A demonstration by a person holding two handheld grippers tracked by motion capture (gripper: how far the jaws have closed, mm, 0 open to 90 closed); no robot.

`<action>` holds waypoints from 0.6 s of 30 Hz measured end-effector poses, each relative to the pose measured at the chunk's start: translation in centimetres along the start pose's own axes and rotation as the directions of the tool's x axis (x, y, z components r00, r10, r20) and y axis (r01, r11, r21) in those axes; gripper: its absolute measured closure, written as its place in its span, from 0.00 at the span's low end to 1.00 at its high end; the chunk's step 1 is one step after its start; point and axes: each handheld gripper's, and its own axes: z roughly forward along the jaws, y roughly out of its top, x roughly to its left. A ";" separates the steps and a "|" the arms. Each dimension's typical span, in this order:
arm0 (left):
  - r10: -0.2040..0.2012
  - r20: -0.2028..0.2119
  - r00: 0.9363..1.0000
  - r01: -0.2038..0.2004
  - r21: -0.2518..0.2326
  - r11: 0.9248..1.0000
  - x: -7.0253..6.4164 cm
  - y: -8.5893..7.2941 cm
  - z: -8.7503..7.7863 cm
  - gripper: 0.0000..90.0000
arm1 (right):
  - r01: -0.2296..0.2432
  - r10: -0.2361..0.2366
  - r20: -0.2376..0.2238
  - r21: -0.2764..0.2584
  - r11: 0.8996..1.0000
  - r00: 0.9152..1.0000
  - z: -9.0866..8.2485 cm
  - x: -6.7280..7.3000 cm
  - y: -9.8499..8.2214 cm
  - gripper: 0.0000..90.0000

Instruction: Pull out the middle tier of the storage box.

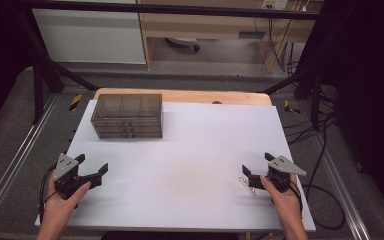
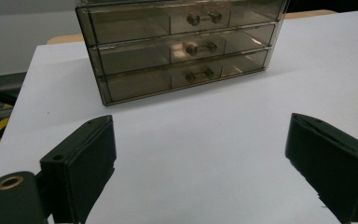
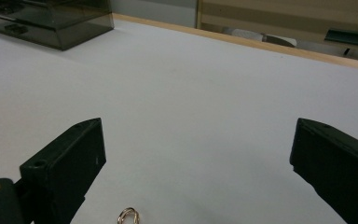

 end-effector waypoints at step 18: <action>0.224 0.008 0.974 -0.224 0.046 0.973 -2.4 1.3 0.5 0.08 | -0.089 0.086 0.073 0.036 0.995 0.994 -1.0 -0.6 0.1 0.05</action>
